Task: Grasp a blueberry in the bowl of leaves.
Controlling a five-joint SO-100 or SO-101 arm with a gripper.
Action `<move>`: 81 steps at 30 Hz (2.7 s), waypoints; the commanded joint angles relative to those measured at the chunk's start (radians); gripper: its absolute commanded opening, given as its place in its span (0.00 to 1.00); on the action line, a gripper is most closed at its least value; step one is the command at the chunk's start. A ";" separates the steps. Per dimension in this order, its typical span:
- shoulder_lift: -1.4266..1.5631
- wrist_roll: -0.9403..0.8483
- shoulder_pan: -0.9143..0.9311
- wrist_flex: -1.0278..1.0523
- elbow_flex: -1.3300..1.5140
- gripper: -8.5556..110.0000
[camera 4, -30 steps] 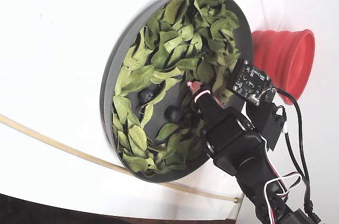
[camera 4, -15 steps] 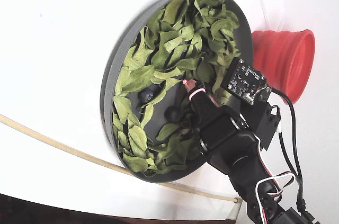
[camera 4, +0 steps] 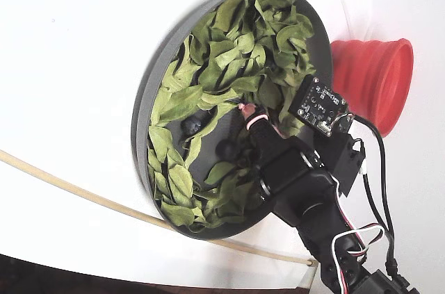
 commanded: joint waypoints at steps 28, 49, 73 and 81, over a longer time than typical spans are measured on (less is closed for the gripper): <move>-0.075 0.048 -0.008 -0.084 -0.064 0.21; -0.103 0.064 -0.028 -0.091 -0.060 0.16; 0.054 0.043 -0.014 -0.055 -0.018 0.15; 0.098 0.038 -0.006 -0.028 -0.017 0.15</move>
